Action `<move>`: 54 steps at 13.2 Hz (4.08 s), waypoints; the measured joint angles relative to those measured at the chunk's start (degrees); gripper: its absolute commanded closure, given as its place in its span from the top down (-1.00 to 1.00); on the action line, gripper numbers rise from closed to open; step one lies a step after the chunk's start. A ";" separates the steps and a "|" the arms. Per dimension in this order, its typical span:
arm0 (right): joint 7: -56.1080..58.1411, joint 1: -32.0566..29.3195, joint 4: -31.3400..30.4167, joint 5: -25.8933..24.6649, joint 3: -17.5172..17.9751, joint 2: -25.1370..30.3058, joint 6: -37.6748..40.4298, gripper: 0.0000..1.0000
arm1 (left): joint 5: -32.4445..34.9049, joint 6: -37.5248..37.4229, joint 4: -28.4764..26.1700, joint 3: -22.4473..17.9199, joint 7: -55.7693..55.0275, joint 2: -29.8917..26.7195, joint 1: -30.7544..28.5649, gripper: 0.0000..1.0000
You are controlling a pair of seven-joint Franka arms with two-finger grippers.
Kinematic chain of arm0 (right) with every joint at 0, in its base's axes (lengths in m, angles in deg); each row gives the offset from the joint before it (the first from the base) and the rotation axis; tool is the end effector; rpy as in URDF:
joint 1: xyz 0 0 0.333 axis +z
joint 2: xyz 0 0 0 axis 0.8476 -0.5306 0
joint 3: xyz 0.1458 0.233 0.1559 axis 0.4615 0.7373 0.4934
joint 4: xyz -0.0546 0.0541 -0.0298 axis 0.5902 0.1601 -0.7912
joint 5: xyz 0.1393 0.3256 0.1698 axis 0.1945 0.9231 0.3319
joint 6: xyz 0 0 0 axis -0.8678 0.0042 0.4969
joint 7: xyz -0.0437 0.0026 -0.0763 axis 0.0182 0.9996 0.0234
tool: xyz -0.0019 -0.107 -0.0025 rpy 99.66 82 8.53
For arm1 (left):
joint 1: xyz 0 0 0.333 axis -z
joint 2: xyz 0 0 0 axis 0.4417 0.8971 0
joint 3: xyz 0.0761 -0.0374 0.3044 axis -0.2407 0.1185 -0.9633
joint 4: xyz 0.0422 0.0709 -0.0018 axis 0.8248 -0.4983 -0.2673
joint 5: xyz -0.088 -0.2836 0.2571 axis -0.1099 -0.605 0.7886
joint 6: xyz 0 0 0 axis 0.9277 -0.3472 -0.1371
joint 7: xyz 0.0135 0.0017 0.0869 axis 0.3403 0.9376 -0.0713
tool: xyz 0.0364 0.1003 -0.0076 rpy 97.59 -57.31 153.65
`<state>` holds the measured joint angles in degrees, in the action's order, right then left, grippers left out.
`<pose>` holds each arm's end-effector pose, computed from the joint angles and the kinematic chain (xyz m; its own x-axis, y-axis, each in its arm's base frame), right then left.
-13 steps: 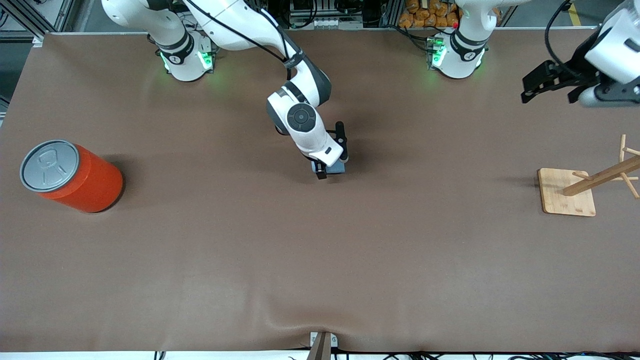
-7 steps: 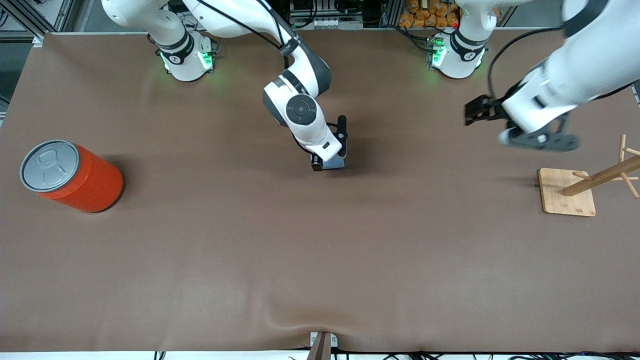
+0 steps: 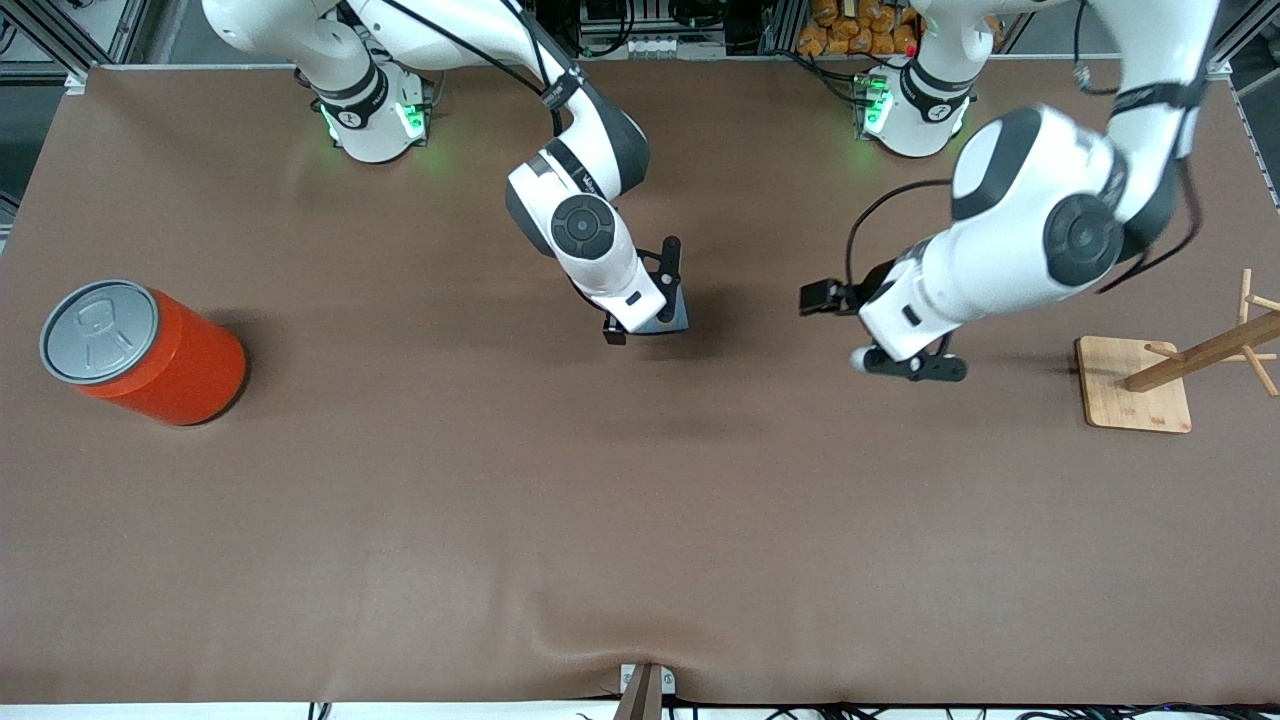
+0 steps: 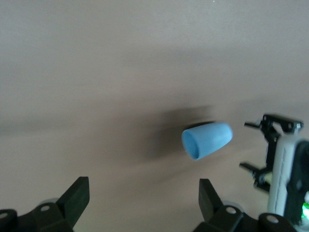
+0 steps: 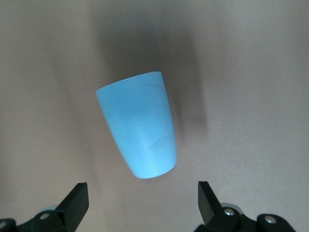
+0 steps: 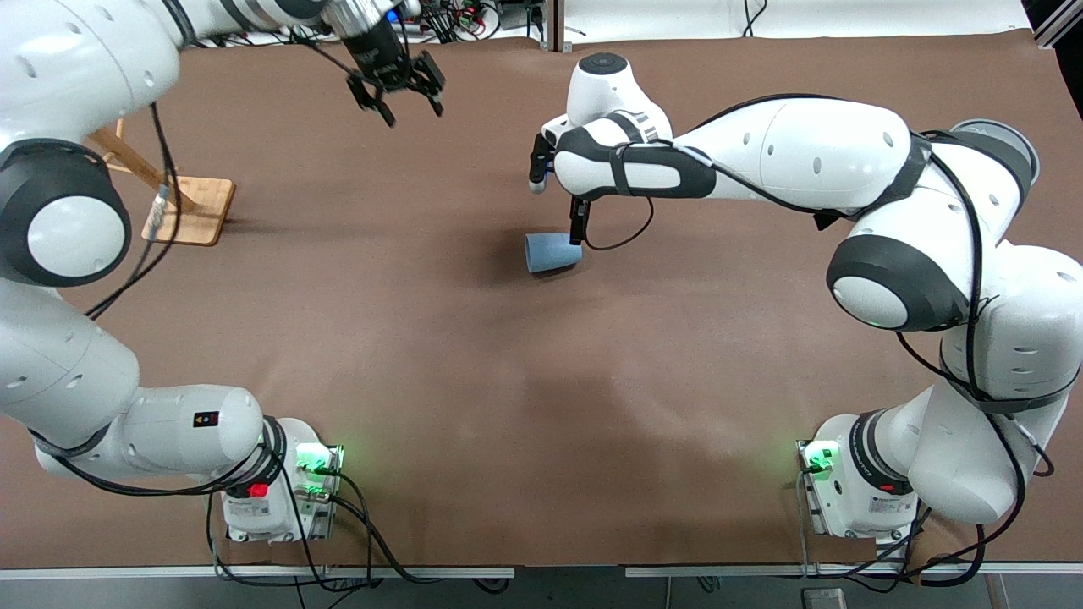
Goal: Flip cup
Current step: 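Hold the cup with the right gripper while the left gripper approaches, then grasp the cup with the left gripper while the right gripper withdraws, then carry the cup with the left gripper toward the wooden stand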
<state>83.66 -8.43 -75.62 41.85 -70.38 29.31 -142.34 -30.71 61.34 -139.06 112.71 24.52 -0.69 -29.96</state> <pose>0.4604 0.4804 0.2776 0.1496 0.9875 0.0502 0.9676 -0.1358 -0.2127 0.5593 -0.2491 0.4175 0.9720 -0.0467 -0.2305 0.0345 -0.9413 0.3359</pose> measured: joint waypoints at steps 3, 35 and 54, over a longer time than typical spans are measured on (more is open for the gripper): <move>-2.90 -0.36 -0.02 0.00 -0.26 2.49 3.18 1.00 | -9.33 10.59 -8.36 1.51 0.05 0.27 0.04 0.80; -31.00 -44.98 2.90 -12.77 -4.32 31.10 35.41 1.00 | -85.97 35.37 -21.88 4.00 53.45 17.30 11.05 -1.00; -46.91 -41.63 13.90 -18.33 -2.96 31.19 47.45 1.00 | 10.10 19.55 -12.56 2.44 -7.29 -1.54 -9.63 -1.00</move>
<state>36.75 -50.06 -61.73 23.51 -73.33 60.50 -94.89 -20.62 80.89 -151.63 115.15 17.22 -2.23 -39.59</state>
